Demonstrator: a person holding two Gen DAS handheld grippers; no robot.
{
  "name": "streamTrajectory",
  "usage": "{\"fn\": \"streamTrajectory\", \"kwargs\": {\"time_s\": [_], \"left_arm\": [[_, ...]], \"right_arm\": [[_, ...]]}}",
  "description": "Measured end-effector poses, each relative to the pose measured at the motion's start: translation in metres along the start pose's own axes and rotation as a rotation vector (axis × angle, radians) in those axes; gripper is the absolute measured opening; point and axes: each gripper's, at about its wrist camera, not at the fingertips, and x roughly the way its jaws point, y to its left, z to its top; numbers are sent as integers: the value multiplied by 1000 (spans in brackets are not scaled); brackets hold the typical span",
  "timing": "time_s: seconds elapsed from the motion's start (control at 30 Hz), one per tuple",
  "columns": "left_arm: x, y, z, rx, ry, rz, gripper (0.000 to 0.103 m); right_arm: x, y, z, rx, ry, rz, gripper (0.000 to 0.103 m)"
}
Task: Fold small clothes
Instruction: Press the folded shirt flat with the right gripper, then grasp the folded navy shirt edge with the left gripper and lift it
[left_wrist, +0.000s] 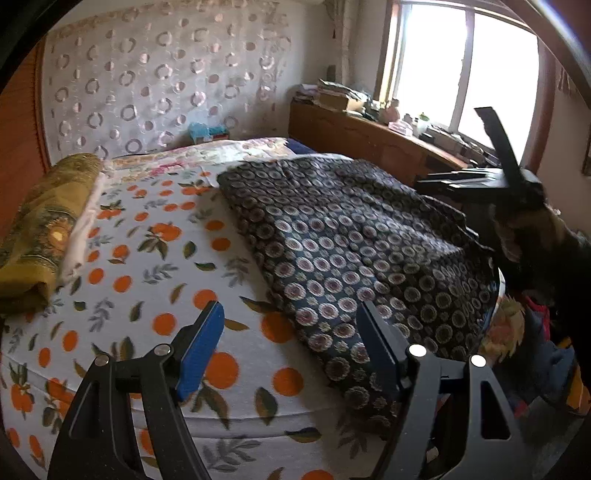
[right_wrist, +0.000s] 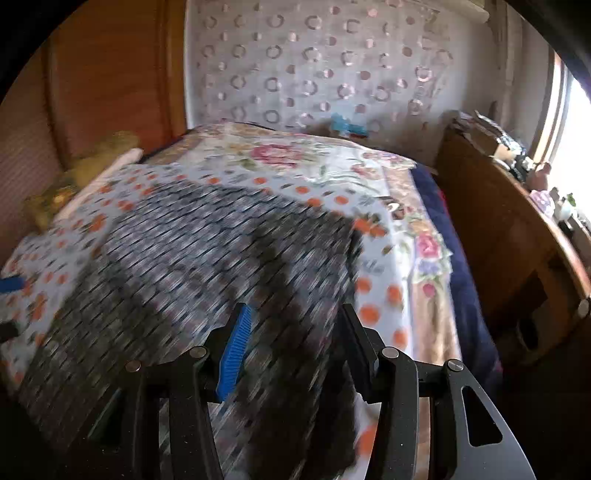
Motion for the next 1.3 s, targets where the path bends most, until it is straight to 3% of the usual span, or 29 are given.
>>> {"fn": "streamTrajectory", "kwargs": {"time_s": [0.13, 0.5, 0.53, 0.63, 0.67, 0.77, 0.87, 0.97, 1.3], "left_arm": [[8, -7, -4, 2, 28, -29, 75], [15, -13, -6, 9, 58, -20, 75], [17, -13, -6, 8, 62, -21, 75], [18, -15, -7, 14, 68, -23, 75], [18, -16, -8, 15, 70, -25, 75], [18, -17, -11, 14, 80, -30, 75], [15, -16, -16, 8, 88, -58, 75], [12, -15, -20, 3, 103, -98, 62], [7, -25, -33, 23, 147, -148, 49]], "right_arm": [[-34, 2, -27, -17, -3, 5, 50], [-60, -9, -77, 29, 54, -7, 49], [-62, -9, -80, 31, 58, -1, 47], [-61, -4, -87, 13, 67, 26, 26], [-62, -5, -88, 2, 66, 23, 9], [-66, -10, -89, 10, 42, 5, 4], [-69, -15, -89, 34, 26, -22, 4], [-71, -17, -94, 36, 27, -34, 4], [-66, -4, -91, 23, 18, -67, 4]]}}
